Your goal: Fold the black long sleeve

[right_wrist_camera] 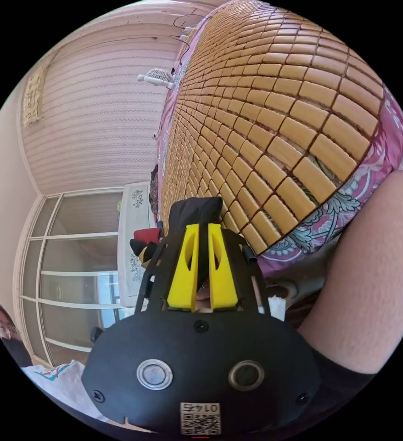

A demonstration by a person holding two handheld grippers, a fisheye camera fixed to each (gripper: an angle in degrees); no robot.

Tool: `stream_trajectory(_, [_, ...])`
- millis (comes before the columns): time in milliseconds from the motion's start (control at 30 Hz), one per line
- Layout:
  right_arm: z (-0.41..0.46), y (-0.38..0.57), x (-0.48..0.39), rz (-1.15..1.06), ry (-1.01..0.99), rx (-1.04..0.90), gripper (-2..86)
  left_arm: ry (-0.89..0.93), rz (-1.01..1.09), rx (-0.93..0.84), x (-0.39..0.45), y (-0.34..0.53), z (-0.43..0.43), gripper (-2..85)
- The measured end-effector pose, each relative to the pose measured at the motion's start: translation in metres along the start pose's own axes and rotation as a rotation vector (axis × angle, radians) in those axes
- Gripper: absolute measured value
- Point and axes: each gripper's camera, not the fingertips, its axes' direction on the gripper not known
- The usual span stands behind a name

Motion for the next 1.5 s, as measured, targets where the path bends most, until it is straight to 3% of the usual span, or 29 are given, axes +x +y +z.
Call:
stream_trajectory(333, [-0.063, 0.025, -0.127, -0.465, 0.129, 0.001, 2.0, 0.11, -0.233, 0.172, -0.047, 0.031, -0.023, -0.4])
stream_trajectory(533, [0.05, 0.004, -0.214, -0.677, 0.277, -0.2, 6.7, 0.092, -0.499, 0.237, -0.103, 0.06, -0.028, 1.4])
stream_trajectory(633, [0.122, -0.014, -0.229, -0.706, 0.264, -0.285, 13.2, 0.003, -0.641, 0.21, -0.139, 0.069, -0.02, 4.4])
stream_trajectory(767, [0.178, -0.008, -0.244, -0.823, 0.435, -0.346, 14.3, -0.043, -0.766, 0.129, -0.189, 0.081, 0.002, 7.4])
stream_trajectory(933, [0.201, 0.009, -0.227, -0.968, 0.701, -0.391, 16.1, -0.06, -0.639, 0.129, -0.205, 0.072, 0.004, 11.2])
stream_trajectory(1067, [0.229, 0.009, -0.191, -0.909, 0.793, -0.512, 14.8, -0.1, -0.479, 0.054, -0.208, 0.042, 0.027, 18.3])
stream_trajectory(1200, [0.237, 0.016, -0.178, -0.857, 0.708, -0.57, 11.2, -0.121, -0.395, -0.11, -0.216, 0.016, 0.062, 18.1])
stream_trajectory(1333, [0.222, 0.03, -0.176, -0.871, 0.674, -0.543, 6.5, -0.129, -0.387, -0.11, -0.218, 0.012, 0.065, 13.4])
stream_trajectory(1400, [0.206, 0.039, -0.177, -0.877, 0.601, -0.536, 5.5, -0.057, -0.406, -0.081, -0.222, 0.013, 0.059, 4.8])
stream_trajectory(1500, [0.165, 0.062, -0.18, -0.911, 0.436, -0.473, 4.8, -0.055, -0.405, -0.089, -0.216, 0.012, 0.052, 4.2])
